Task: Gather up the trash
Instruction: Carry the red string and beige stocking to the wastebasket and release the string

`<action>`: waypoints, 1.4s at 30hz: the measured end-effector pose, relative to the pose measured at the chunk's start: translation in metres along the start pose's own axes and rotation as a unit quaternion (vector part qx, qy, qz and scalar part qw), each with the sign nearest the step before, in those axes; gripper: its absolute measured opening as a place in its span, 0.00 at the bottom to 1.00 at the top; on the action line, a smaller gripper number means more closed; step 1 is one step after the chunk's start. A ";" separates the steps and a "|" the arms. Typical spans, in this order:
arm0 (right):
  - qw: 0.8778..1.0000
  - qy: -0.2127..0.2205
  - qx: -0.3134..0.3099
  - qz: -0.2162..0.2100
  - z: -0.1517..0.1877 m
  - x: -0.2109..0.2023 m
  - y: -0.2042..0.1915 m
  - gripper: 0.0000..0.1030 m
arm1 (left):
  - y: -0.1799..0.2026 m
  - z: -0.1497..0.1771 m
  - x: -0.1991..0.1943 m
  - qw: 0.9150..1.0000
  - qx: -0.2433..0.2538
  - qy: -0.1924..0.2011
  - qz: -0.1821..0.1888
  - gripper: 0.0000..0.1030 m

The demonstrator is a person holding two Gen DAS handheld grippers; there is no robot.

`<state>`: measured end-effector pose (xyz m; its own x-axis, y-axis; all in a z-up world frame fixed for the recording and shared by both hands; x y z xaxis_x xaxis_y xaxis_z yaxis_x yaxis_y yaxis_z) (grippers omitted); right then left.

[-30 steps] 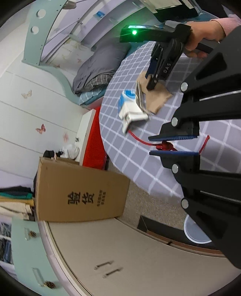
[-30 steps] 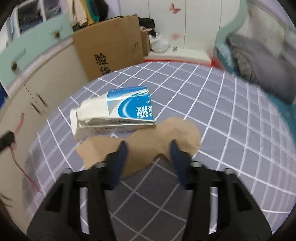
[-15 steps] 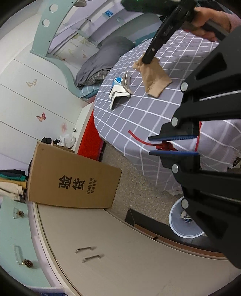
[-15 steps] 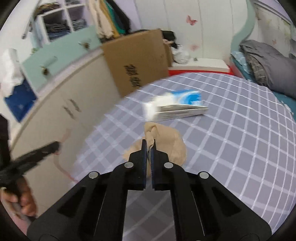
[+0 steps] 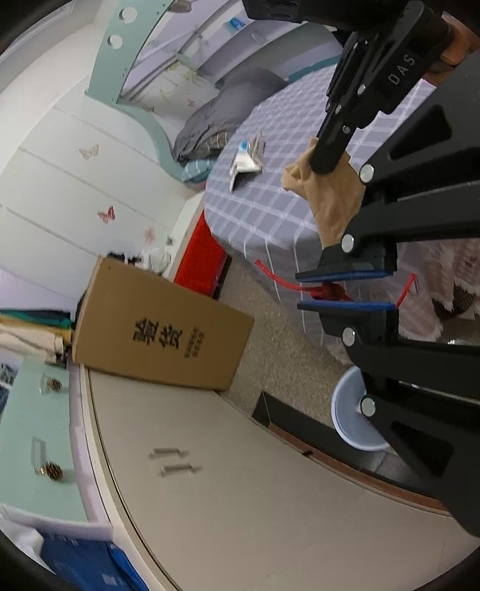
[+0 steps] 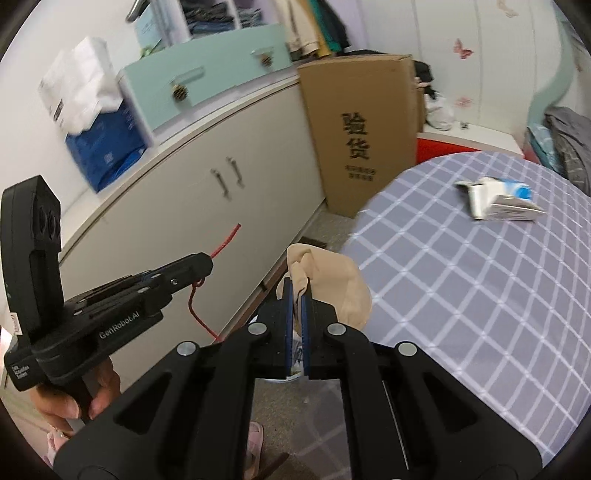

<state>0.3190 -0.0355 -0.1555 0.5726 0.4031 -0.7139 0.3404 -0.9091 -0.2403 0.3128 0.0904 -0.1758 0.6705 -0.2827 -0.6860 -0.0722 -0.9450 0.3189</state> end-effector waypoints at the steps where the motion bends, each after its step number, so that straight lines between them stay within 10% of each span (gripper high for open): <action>1: 1.000 -0.003 -0.002 -0.001 0.002 0.004 -0.004 0.04 | -0.011 0.003 0.000 1.000 -0.003 -0.003 -0.007 0.09; 16: 0.994 -0.110 -0.010 -0.014 0.047 0.138 -0.042 0.04 | -0.140 0.066 0.065 0.989 -0.072 -0.098 -0.079 0.09; 27: 0.989 -0.142 -0.027 0.026 0.058 0.197 -0.037 0.04 | -0.169 0.088 0.140 0.977 -0.118 -0.168 -0.059 0.11; 29: 0.989 -0.145 -0.030 0.031 0.059 0.202 -0.037 0.04 | -0.178 0.085 0.147 0.975 -0.135 -0.162 -0.065 0.20; 31: 0.988 -0.148 -0.029 0.029 0.060 0.209 -0.039 0.04 | -0.186 0.086 0.151 0.971 -0.151 -0.169 -0.078 0.65; 32: 0.988 -0.149 -0.025 0.036 0.060 0.212 -0.040 0.04 | -0.190 0.087 0.153 0.969 -0.162 -0.171 -0.080 0.70; 42: 0.987 -0.160 -0.027 0.018 0.060 0.230 -0.064 0.04 | -0.223 0.098 0.139 0.962 -0.180 -0.169 -0.115 0.70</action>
<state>0.3843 0.1086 -0.3437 0.3225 0.3094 -0.8946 0.3679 -0.9117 -0.1827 0.3495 0.2454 -0.4067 0.3545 -0.1686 -0.9197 0.3501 -0.8881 0.2978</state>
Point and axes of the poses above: each gripper's, at about its wrist camera, not at the fingertips, and x roughly the way its jaws point, y to its right, z to its underside, the point moved 7 cm from there along x, roughly the way its jaws point, and after that the axes turned 3 degrees about -y, right-handed, at the moved point
